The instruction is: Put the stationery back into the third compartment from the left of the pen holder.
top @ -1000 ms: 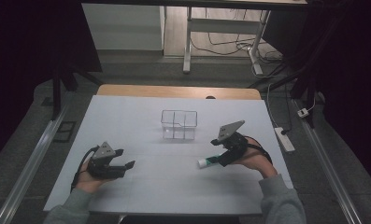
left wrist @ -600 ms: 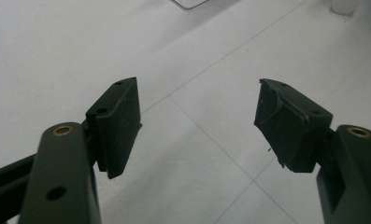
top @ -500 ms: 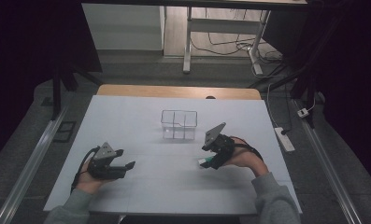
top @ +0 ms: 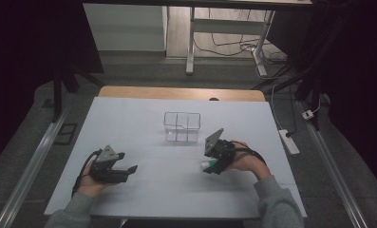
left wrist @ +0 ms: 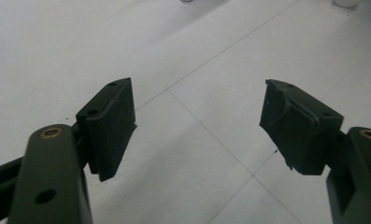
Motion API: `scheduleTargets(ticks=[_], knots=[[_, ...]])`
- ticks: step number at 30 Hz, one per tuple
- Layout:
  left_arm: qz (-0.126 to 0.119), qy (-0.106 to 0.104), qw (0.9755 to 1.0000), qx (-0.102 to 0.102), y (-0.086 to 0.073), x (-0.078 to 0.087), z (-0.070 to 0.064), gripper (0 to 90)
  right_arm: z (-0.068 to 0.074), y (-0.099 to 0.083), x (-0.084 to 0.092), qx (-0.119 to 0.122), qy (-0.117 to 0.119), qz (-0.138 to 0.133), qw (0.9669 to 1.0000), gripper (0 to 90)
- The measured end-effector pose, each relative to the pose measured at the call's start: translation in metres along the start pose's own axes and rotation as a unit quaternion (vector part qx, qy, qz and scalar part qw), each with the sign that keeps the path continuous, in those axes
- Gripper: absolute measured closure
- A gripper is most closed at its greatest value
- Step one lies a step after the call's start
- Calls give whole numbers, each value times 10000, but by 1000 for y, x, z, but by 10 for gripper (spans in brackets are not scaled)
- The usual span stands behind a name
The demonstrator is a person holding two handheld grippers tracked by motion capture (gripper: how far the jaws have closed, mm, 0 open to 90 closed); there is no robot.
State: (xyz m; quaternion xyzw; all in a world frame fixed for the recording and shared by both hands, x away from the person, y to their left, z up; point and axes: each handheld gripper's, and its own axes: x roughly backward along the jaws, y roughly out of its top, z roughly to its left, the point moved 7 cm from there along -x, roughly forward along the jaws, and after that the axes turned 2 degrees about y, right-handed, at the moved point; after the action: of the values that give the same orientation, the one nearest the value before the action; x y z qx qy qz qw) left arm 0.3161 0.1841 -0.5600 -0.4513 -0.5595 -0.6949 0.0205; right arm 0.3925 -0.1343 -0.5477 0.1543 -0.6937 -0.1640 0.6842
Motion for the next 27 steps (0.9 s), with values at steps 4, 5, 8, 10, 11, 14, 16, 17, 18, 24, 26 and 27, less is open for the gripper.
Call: scheduleTargets(ticks=[4, 5, 8, 10, 11, 14, 16, 17, 18, 24, 26, 27], knots=[[42, -21, 10000, 35, -1, -1, 0, 259, 0, -1, -5, 42, -38, 115, 9999, 347], [48, -31, 10000, 46, -1, -1, 1, 256, -1, -2, -6, 49, -51, 142, 9999, 353], [48, -8, 10000, 64, -1, -1, 1, 241, -1, -4, -9, 74, -74, 234, 9997, 387], [48, 11, 10000, 73, -1, -1, 2, 235, -1, -5, -11, 150, -70, 280, 9995, 415], [51, 18, 10000, 77, -2, -1, 2, 233, -1, -6, -12, 197, -119, 318, 9992, 445], [58, 15, 10000, 71, -2, -1, 2, 232, -2, -8, -15, 326, -218, 475, 9981, 518], [70, 6, 10000, 60, -2, -2, 2, 232, -1, -8, -15, 319, -192, 459, 9983, 538], [74, -4, 10000, 52, -2, -2, 1, 232, -1, -8, -15, 320, -180, 460, 9983, 542], [73, -8, 10000, 44, -2, -2, 1, 232, -1, -8, -15, 338, -168, 471, 9982, 550], [93, -17, 9999, 33, -2, -2, 0, 232, 1, -8, -15, 471, -72, 481, 9977, 641], [103, -16, 9999, 40, -3, -2, 0, 232, 2, -8, -15, 486, -133, 439, 9978, 643], [108, -16, 9999, 40, -3, -2, 0, 232, 2, -8, -15, 497, -129, 450, 9977, 643]])
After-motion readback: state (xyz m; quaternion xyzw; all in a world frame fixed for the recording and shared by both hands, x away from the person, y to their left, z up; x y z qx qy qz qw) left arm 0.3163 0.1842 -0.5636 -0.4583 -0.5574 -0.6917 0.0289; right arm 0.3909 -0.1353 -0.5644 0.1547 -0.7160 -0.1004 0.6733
